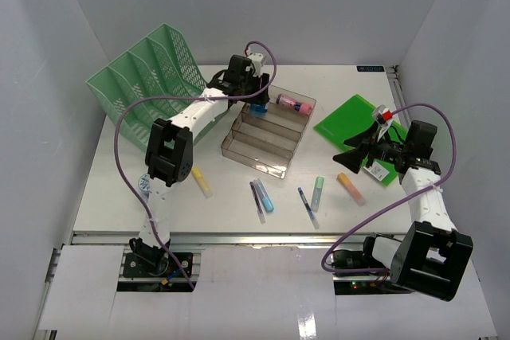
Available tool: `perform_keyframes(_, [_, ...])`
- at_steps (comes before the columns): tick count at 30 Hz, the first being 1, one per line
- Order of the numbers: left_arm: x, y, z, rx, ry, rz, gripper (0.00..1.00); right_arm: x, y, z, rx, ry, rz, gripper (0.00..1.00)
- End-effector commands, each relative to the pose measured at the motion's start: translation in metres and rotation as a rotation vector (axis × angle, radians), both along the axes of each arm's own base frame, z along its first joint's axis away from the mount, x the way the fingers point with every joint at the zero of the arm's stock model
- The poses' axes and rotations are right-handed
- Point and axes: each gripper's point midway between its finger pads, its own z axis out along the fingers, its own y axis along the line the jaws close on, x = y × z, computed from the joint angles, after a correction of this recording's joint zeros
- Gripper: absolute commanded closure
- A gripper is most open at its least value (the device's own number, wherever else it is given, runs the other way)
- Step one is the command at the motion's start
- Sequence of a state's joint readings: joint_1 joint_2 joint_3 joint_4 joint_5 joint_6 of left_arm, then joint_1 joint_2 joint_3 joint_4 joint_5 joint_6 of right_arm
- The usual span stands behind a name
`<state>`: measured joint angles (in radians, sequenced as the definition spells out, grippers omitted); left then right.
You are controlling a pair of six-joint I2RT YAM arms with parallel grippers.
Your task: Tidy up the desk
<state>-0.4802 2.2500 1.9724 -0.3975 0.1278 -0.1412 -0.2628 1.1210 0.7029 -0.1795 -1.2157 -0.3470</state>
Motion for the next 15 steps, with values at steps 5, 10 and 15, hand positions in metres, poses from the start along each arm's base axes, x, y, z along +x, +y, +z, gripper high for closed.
perform_keyframes(5, [-0.0099,-0.0049,0.0937,-0.217,-0.301,0.023,0.78,-0.0017,-0.0005,0.0029,0.015,-0.022,0.011,0.06])
perform_keyframes(10, [-0.0122,-0.0064,0.0967,-0.235,-0.335,0.009,0.80,-0.0015,-0.0009,0.0027,0.014,-0.022,0.009,0.06])
perform_keyframes(15, [-0.0116,-0.0078,0.0965,-0.241,-0.374,-0.008,0.81,-0.0012,-0.0010,0.0022,0.014,-0.021,0.008,0.06])
